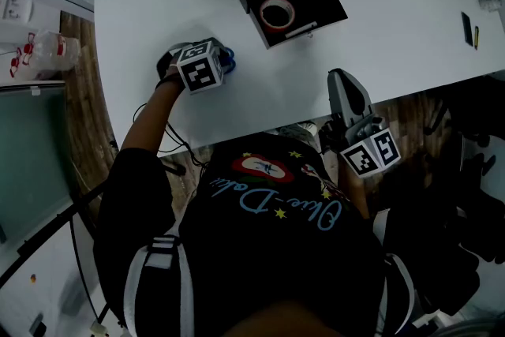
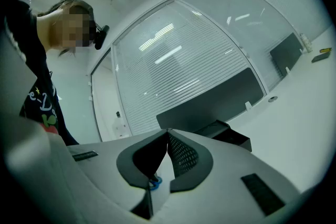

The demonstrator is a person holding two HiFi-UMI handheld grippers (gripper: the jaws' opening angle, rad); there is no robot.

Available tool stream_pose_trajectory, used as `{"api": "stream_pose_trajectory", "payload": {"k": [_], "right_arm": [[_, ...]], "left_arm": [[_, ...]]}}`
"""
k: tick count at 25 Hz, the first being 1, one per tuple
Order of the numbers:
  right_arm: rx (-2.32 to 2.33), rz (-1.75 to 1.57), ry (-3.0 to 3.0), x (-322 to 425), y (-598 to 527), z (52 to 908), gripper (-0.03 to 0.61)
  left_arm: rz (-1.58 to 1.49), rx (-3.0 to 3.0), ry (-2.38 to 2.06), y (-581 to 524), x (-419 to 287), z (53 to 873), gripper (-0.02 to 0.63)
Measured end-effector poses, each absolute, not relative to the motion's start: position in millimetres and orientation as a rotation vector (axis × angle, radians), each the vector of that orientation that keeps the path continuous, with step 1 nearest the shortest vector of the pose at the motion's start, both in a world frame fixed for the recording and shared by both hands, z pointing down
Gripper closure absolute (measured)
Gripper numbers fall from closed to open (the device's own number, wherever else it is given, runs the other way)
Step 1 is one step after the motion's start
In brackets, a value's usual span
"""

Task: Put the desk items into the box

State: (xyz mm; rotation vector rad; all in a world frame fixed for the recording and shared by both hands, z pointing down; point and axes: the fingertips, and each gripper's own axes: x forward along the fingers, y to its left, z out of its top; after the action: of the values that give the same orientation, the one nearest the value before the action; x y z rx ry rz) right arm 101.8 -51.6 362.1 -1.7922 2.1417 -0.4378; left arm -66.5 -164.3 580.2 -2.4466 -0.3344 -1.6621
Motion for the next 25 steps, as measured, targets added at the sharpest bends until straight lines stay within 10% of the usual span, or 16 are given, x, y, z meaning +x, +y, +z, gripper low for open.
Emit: {"api": "stream_pose_trajectory", "payload": {"k": [25], "right_arm": [[-1.587,-0.387,2.293,71,-77,349,0.548]], "left_arm": [[-1.171,-2.610,0.329,-152,-98,467,0.511]]}}
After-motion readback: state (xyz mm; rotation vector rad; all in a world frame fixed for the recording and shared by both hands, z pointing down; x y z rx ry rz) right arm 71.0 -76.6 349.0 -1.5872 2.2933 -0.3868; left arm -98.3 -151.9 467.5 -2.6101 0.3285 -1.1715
